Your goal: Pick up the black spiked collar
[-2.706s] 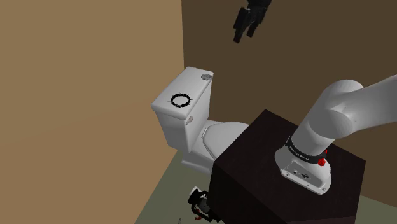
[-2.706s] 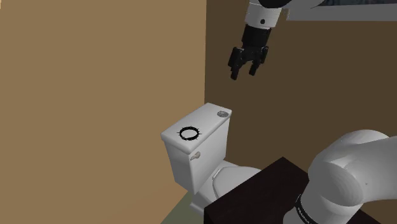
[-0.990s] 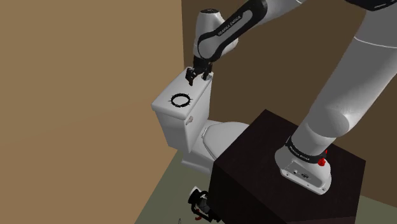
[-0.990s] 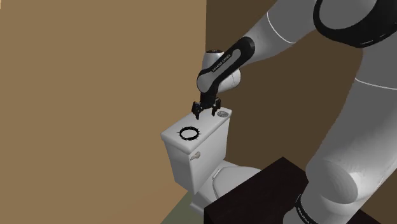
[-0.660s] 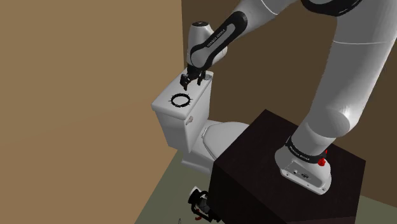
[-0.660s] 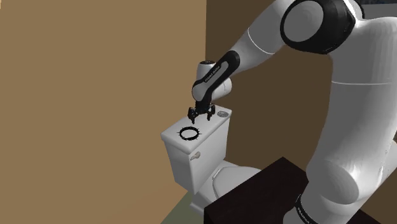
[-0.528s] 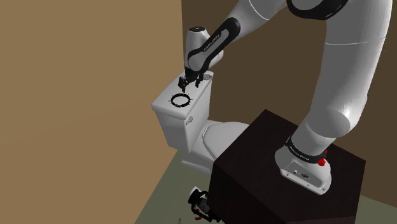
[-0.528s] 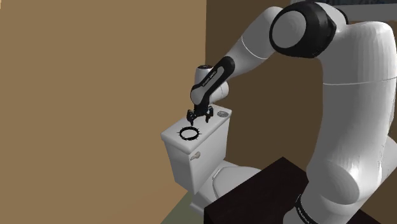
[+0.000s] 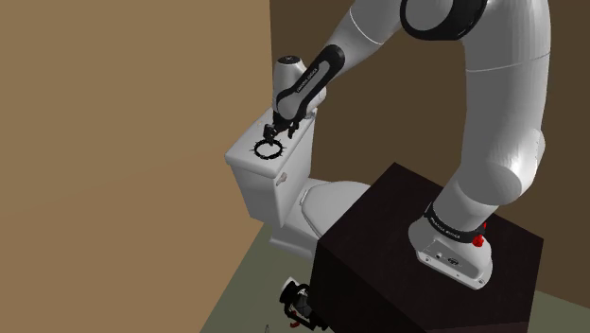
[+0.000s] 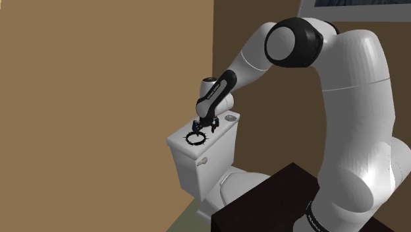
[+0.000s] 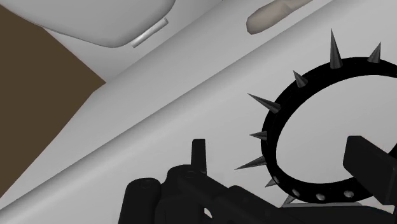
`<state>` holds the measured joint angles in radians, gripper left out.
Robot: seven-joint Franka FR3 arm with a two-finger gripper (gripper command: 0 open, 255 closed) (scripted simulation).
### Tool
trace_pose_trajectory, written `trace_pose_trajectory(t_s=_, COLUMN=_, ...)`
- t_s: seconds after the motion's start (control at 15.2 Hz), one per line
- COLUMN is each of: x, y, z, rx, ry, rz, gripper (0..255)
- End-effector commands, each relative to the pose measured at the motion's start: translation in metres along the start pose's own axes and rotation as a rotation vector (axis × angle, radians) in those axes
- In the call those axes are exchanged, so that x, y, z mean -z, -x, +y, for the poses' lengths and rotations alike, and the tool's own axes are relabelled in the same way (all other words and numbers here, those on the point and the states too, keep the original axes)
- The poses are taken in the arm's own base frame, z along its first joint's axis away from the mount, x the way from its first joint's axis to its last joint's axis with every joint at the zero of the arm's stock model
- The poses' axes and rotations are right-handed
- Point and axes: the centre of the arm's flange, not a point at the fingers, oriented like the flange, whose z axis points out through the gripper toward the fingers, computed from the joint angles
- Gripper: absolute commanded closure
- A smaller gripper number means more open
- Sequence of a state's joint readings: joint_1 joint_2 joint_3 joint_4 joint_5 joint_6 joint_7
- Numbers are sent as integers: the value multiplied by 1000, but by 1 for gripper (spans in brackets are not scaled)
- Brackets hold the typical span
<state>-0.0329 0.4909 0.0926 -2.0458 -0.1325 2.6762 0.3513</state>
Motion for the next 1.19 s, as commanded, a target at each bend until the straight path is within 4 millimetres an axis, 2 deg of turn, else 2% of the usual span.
trace_pose_trajectory(t_s=0.0, x=-7, y=1, z=0, rx=0, ry=0, rz=0, gripper=0)
trace_pose_trajectory(t_s=0.07, x=-7, y=1, z=0, rx=0, ry=0, rz=0, gripper=0)
trace_pose_trajectory(t_s=0.13, x=-7, y=1, z=0, rx=0, ry=0, rz=0, gripper=255)
trace_pose_trajectory(t_s=0.73, x=-7, y=1, z=0, rx=0, ry=0, rz=0, gripper=255)
trace_pose_trajectory(t_s=1.12, x=24, y=-3, z=0, rx=0, ry=0, rz=0, gripper=255)
